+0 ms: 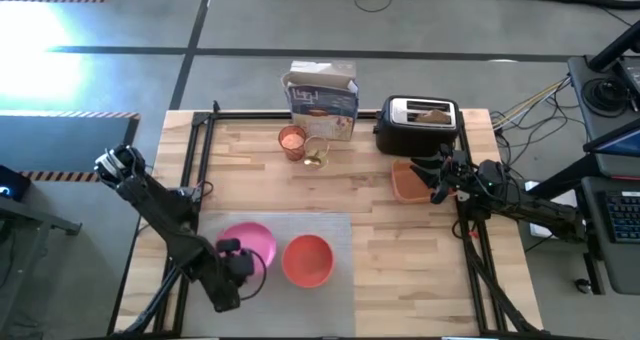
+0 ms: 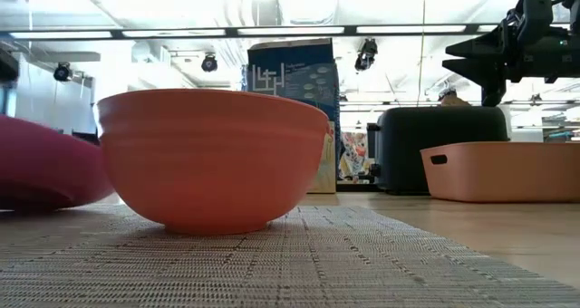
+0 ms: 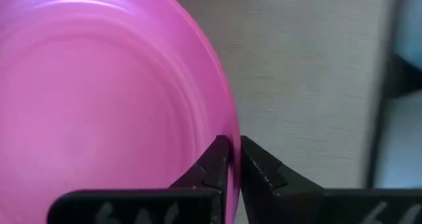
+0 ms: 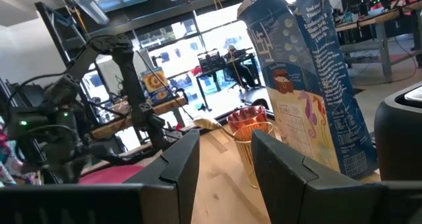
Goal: Arrange a breakfast setting
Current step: Put the pink plate to the left of the orange bowl on the table mat, then move the table mat to the center of the table
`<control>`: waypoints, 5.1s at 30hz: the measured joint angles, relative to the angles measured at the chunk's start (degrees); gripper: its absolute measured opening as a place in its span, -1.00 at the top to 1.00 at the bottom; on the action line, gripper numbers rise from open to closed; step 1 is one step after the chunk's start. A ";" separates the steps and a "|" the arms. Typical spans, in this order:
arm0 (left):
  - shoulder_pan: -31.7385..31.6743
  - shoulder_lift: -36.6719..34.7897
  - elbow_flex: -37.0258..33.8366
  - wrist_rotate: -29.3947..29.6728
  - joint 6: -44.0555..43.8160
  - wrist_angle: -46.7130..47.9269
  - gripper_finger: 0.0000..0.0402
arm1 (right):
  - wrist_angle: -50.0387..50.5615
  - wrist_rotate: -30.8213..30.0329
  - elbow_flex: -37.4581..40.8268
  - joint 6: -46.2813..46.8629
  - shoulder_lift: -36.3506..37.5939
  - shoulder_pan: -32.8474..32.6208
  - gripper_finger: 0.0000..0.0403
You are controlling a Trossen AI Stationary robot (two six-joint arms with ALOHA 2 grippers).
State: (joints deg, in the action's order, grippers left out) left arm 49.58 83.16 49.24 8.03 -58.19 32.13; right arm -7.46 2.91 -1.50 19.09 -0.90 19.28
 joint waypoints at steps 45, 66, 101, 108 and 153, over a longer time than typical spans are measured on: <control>-4.60 -0.82 2.51 -5.51 5.02 -5.69 0.84 | 0.00 -0.01 0.00 0.00 -0.01 0.01 0.37; -29.73 -1.98 -1.61 -3.11 33.22 2.79 1.00 | -0.01 -0.01 -0.01 0.00 0.00 -0.01 0.37; -38.59 2.70 -17.56 -11.56 38.96 -26.07 1.00 | 0.00 -0.03 0.00 0.00 -0.01 -0.01 0.37; -39.24 9.26 -13.87 -12.00 43.27 -26.97 1.00 | 0.02 -0.01 -0.02 0.00 0.01 -0.01 0.37; -58.97 8.46 0.67 -11.49 55.99 -22.15 1.00 | 0.04 -0.01 -0.02 0.00 -0.01 -0.01 0.37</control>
State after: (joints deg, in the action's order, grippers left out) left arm -9.39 91.62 49.91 -3.46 -2.20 9.99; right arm -7.42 2.90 -1.52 19.09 -0.91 19.27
